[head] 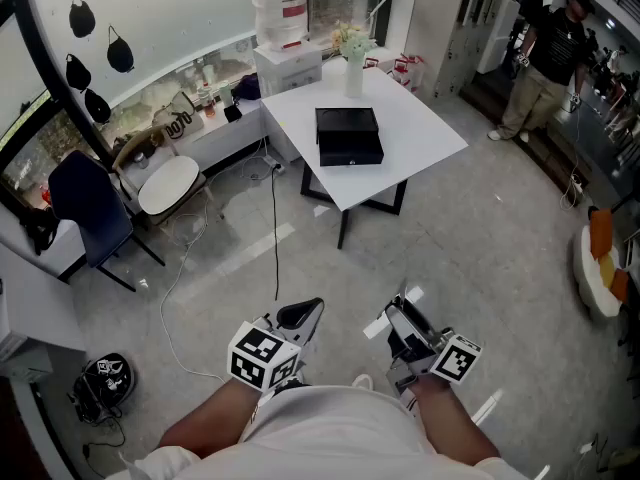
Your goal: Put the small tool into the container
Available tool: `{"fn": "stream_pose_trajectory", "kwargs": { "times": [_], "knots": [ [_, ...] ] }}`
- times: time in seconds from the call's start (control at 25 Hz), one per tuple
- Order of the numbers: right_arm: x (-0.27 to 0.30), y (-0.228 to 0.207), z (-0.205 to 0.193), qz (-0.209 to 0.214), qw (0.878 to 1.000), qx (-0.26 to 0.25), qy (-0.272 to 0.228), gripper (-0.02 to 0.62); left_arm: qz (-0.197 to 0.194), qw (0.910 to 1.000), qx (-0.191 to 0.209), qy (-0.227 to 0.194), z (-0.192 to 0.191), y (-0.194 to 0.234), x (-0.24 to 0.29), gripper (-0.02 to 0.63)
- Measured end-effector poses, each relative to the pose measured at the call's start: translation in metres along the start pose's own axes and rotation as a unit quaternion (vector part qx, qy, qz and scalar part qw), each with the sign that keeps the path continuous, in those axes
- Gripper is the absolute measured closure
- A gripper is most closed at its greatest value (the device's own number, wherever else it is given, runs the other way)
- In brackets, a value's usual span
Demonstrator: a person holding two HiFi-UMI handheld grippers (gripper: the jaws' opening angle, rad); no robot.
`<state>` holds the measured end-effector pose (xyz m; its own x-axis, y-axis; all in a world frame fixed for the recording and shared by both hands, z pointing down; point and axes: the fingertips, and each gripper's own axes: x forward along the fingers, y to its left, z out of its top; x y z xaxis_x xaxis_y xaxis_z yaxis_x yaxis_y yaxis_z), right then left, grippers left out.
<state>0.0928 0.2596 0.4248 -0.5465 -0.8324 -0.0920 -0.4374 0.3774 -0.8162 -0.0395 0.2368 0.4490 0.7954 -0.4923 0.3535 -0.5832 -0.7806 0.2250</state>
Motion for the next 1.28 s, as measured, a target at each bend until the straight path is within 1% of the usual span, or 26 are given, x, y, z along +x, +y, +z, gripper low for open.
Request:
{"fn": "stream_pose_trajectory", "kwargs": {
  "times": [0.28, 0.52, 0.68, 0.76, 0.96, 1.12, 1.28],
  "knots": [
    [0.005, 0.003, 0.002, 0.008, 1.0, -0.001, 0.001, 0.308, -0.001, 1.0, -0.001, 0.001, 0.002, 0.003, 0.001, 0.598],
    [0.002, 0.003, 0.003, 0.004, 1.0, -0.001, -0.008, 0.308, -0.002, 1.0, -0.002, 0.001, 0.002, 0.001, 0.002, 0.598],
    [0.001, 0.012, 0.009, 0.026, 0.999, -0.021, -0.022, 0.307, -0.004, 1.0, -0.002, -0.002, 0.002, 0.002, 0.002, 0.598],
    [0.003, 0.017, 0.008, 0.028, 0.999, -0.04, -0.014, 0.307, -0.005, 1.0, -0.003, -0.001, 0.001, 0.004, 0.001, 0.598],
    [0.011, 0.022, -0.006, 0.013, 0.995, -0.095, 0.024, 0.307, -0.005, 1.0, -0.004, 0.0, -0.001, 0.008, 0.001, 0.598],
    [0.015, 0.025, -0.016, 0.012, 0.995, -0.094, 0.032, 0.307, -0.005, 1.0, -0.003, -0.001, -0.001, 0.011, -0.005, 0.597],
    [0.017, 0.025, -0.018, 0.004, 0.996, -0.088, 0.03, 0.307, -0.006, 1.0, -0.007, -0.001, -0.002, 0.016, -0.01, 0.598]
  ]
}}
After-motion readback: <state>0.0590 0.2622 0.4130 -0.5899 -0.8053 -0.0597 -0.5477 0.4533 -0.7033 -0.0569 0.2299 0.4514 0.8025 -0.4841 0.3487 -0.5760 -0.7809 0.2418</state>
